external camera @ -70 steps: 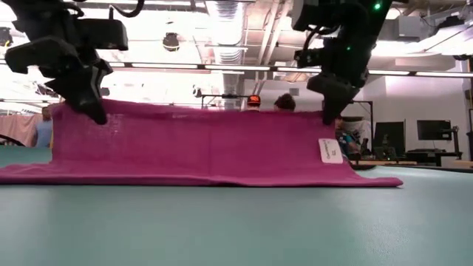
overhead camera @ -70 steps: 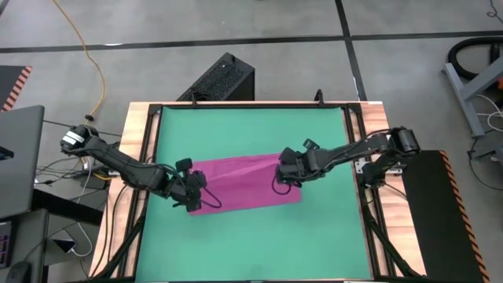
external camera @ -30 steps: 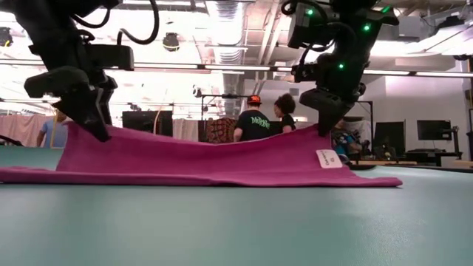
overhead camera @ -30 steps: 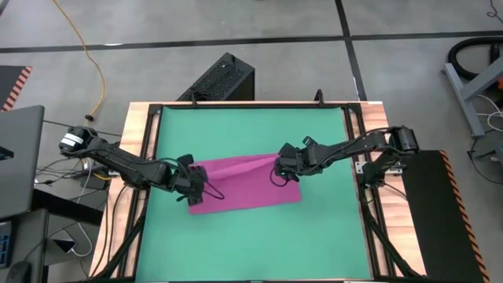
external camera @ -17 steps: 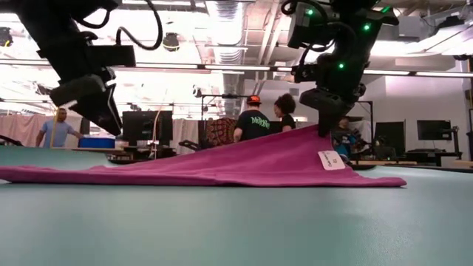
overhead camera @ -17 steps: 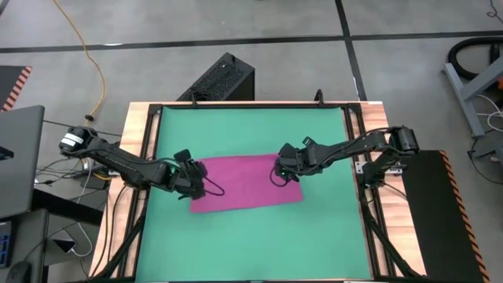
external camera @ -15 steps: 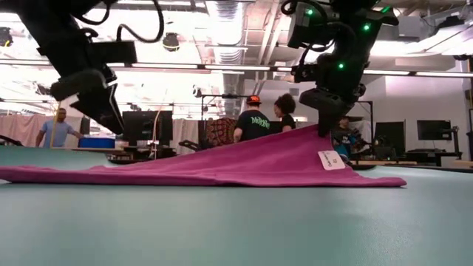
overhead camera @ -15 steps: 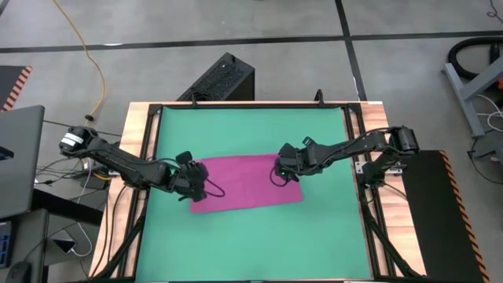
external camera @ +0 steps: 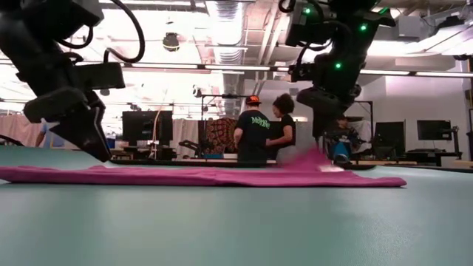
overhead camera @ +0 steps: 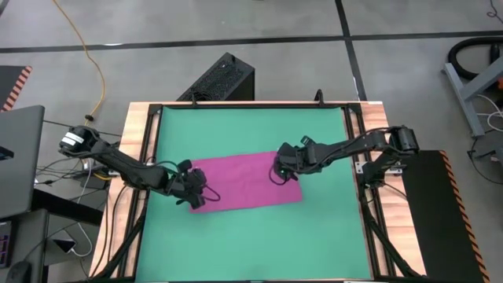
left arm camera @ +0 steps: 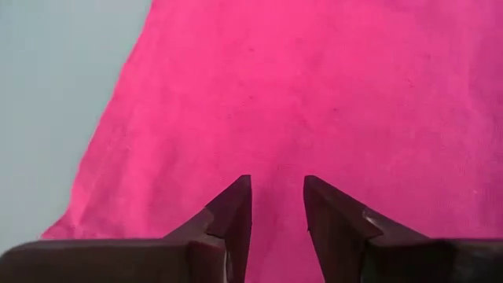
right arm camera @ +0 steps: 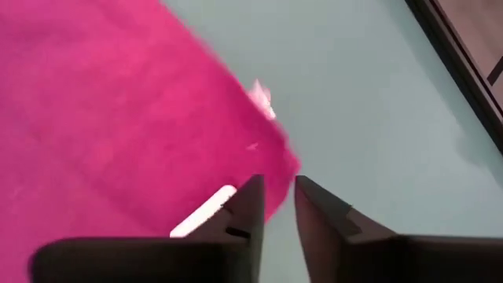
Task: Roll towel
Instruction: Fold the violet towel
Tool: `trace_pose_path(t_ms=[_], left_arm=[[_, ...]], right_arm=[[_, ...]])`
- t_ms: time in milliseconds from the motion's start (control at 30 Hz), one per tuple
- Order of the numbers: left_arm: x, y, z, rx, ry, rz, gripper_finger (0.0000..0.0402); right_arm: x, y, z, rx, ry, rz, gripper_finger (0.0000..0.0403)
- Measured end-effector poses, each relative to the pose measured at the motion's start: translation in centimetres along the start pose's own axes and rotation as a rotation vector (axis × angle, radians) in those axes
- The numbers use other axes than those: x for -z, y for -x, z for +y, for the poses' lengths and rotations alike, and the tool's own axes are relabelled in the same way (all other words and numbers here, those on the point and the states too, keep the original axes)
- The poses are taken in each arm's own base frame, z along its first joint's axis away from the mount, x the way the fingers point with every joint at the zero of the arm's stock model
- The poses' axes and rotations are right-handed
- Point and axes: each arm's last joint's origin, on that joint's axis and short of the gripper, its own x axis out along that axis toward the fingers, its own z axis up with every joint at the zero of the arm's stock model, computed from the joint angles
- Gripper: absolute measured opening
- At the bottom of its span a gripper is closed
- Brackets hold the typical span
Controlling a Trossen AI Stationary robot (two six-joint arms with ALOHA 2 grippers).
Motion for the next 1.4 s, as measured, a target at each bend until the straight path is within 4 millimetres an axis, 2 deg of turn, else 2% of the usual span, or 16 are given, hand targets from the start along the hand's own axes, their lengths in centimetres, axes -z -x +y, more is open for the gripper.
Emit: trace_pose_path(t_ms=[133, 233, 300, 367, 433, 533, 667, 833, 1000, 1100, 1400], left_arm=[[0.0, 0.0, 0.0, 0.004, -0.002, -0.001, 0.0103], [0.0, 0.0, -0.1, 0.016, -0.021, 0.007, 0.0104], [-0.1, 0.1, -0.1, 0.025, -0.055, 0.014, 0.0104], [-0.6, 0.3, -0.3, 0.04, -0.089, 0.007, 0.0104], [-1.4, 0.8, -0.8, 0.087, -0.13, -0.01, 0.0104], [-3.0, 2.0, -2.0, 0.17, -0.21, -0.056, 0.0105], [-3.9, 4.2, -4.5, 0.25, -0.357, -0.143, 0.0105], [-1.9, 6.3, -6.7, 0.253, -0.422, -0.201, 0.0105], [0.0, 7.8, -8.1, 0.235, -0.387, -0.266, 0.0105], [0.9, 7.6, -8.9, 0.196, -0.405, -0.279, 0.0105], [2.7, 3.8, -10.7, 0.102, -0.43, -0.212, 0.0105]], right_arm=[[-0.4, -0.4, -0.6, 0.04, -0.002, -0.013, 0.0156], [-0.9, -0.3, -0.8, 0.137, 0.051, -0.101, 0.0185], [-1.5, 0.1, -0.6, 0.143, 0.101, -0.171, 0.02], [-2.1, 0.7, 0.2, 0.061, 0.154, -0.234, 0.0208], [-2.5, 1.4, 1.5, -0.099, 0.229, -0.28, 0.0212], [-2.1, 2.8, 3.7, -0.325, 0.37, -0.335, 0.021], [-0.2, 4.9, 6.0, -0.441, 0.533, -0.369, 0.0203], [3.0, 6.8, 8.0, -0.497, 0.619, -0.337, 0.0199], [6.9, 6.6, 8.8, -0.458, 0.619, -0.296, 0.0199], [8.8, 5.8, 8.7, -0.407, 0.617, -0.299, 0.0199], [11.8, 4.7, 8.4, -0.39, 0.574, -0.255, 0.0199]])
